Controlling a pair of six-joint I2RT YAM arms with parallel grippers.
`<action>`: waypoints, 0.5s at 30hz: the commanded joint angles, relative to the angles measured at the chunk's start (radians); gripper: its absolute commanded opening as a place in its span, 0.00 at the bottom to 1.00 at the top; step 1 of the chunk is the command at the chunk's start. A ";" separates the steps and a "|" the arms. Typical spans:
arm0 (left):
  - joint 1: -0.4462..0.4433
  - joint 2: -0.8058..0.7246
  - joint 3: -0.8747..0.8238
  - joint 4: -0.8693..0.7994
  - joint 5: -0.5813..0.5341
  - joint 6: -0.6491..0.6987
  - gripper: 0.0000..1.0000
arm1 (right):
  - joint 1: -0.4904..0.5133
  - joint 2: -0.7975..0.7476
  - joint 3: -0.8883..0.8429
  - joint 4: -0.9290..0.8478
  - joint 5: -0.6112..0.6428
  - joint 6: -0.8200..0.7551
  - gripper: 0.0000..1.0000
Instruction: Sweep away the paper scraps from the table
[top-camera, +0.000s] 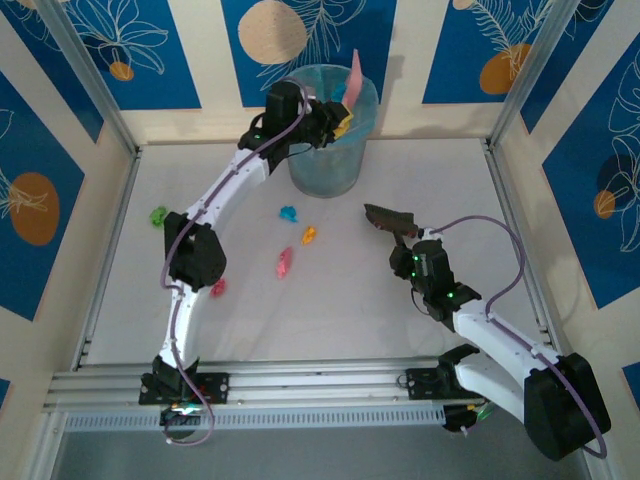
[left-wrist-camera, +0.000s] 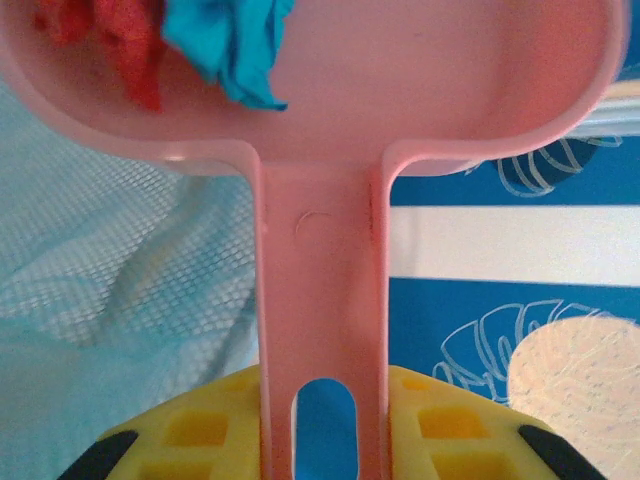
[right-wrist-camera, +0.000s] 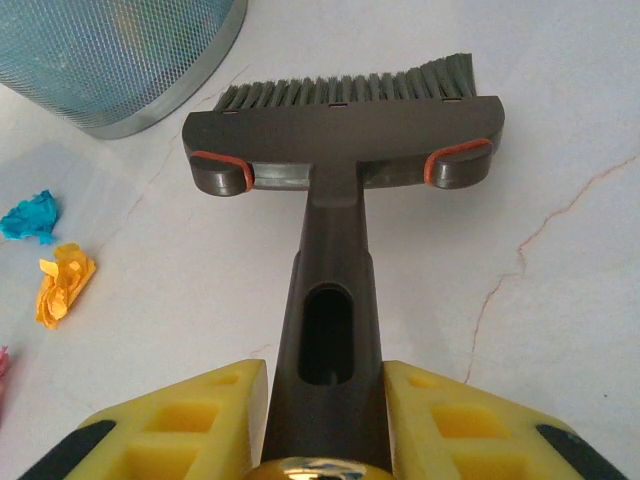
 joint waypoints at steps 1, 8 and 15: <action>0.006 -0.052 -0.029 0.155 -0.046 -0.092 0.00 | 0.008 -0.009 0.033 0.029 0.003 -0.016 0.00; -0.002 -0.056 -0.048 0.274 -0.130 -0.167 0.00 | 0.009 -0.010 0.032 0.033 0.003 -0.021 0.00; -0.022 -0.035 -0.053 0.368 -0.176 -0.232 0.00 | 0.010 -0.009 0.033 0.034 0.008 -0.026 0.00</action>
